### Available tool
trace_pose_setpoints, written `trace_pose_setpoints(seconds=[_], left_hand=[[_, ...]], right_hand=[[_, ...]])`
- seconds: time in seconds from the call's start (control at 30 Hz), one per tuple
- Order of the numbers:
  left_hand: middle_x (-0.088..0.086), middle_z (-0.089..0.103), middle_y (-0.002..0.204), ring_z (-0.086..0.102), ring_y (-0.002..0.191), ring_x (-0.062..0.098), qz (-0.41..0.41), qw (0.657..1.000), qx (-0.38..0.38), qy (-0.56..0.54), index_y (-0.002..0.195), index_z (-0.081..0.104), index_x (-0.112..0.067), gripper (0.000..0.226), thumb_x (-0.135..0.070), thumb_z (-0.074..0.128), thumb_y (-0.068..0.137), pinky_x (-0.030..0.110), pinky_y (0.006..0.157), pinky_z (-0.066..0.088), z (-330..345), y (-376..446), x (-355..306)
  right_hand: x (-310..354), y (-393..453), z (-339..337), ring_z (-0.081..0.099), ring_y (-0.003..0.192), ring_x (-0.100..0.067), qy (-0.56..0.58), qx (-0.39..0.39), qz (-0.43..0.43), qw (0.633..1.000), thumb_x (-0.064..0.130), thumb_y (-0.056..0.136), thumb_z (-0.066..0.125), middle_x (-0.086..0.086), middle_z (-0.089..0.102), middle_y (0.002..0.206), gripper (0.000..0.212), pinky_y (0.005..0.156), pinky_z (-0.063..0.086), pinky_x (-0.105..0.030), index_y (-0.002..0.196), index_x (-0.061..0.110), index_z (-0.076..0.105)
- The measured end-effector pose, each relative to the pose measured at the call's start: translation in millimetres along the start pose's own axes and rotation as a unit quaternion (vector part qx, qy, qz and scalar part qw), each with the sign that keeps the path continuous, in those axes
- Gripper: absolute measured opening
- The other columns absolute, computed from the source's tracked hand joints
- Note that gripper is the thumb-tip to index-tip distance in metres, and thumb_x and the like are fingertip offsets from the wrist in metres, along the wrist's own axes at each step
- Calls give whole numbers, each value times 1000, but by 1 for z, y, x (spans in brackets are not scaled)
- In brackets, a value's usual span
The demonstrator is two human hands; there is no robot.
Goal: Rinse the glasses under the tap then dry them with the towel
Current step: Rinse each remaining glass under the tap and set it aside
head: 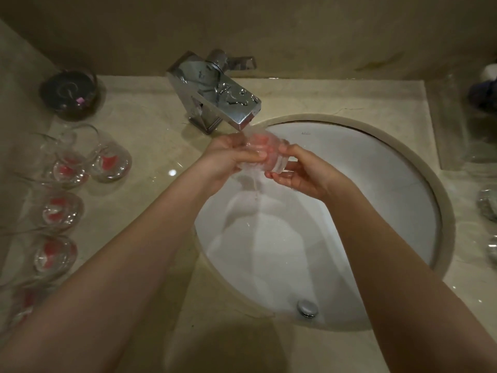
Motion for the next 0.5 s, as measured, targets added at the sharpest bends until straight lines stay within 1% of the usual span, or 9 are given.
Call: trace_pose_setpoints(seconds=[0.07,0.13,0.17,0.2,0.27,0.3,0.37,0.43,0.5], left_hand=[[14,72,104,68,96,23,18,999,-7,48,94,69,-17,35,-5,83,64,29,87,50,2,0,-2],[13,72,93,69,84,16,59,991,-15,120,87,68,-15,28,4,81,70,21,77,54,6,0,-5],[8,72,84,68,76,10,81,983,-21,162,81,68,-15,25,3,81,71,21,75,55,7,-1,-5],[2,70,76,66,69,7,104,972,-26,209,76,68,-15,21,-1,83,70,22,73,54,9,-2,-4],[0,68,68,61,65,11,144,943,-36,299,71,69,-14,18,-13,87,68,27,69,49,9,-1,-2],[3,68,68,59,64,13,155,930,-38,332,69,70,-13,18,-19,87,69,28,67,46,10,-2,-2],[2,61,61,51,58,7,157,912,-33,377,67,71,-12,25,-32,84,73,27,61,39,10,-1,-4],[0,51,55,42,52,6,129,891,-8,436,69,72,-5,42,-46,80,72,27,56,30,10,2,-11],[5,56,62,49,59,13,93,879,21,468,76,72,-2,50,-51,76,69,30,61,34,9,7,-15]], right_hand=[[-14,2,-3,68,78,-30,72,3,-7,997,14,93,54,-17,62,100,20,80,55,-29,110,9,60],[-24,5,-2,68,83,-30,135,17,-8,991,19,90,55,-18,61,108,33,86,55,-34,120,6,59],[-27,8,1,67,83,-28,160,26,2,987,29,91,55,-16,62,110,40,80,57,-35,123,6,58],[-29,11,4,67,78,-24,173,31,21,984,42,93,51,-13,63,108,47,69,58,-32,124,8,58],[-31,17,10,62,59,-16,164,14,57,985,63,93,39,-6,66,94,61,47,49,-21,122,13,60],[-32,20,12,57,51,-14,158,-9,66,985,66,92,37,-4,65,85,63,40,42,-17,119,14,60],[-35,25,13,47,42,-12,164,-44,68,983,62,94,38,-4,62,72,54,34,28,-14,109,14,58],[-37,27,16,41,37,-11,156,-48,53,985,53,97,38,-3,60,60,44,33,20,-14,96,14,58],[-38,30,19,37,35,-10,134,-43,26,990,49,98,34,-2,57,56,43,35,17,-14,88,14,58]])
Point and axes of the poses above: each hand's wrist, its own y-axis towards the middle knuckle, its own z-axis out of the palm, x = y × z, the point moved 1 cm from there along y, towards the middle knuckle
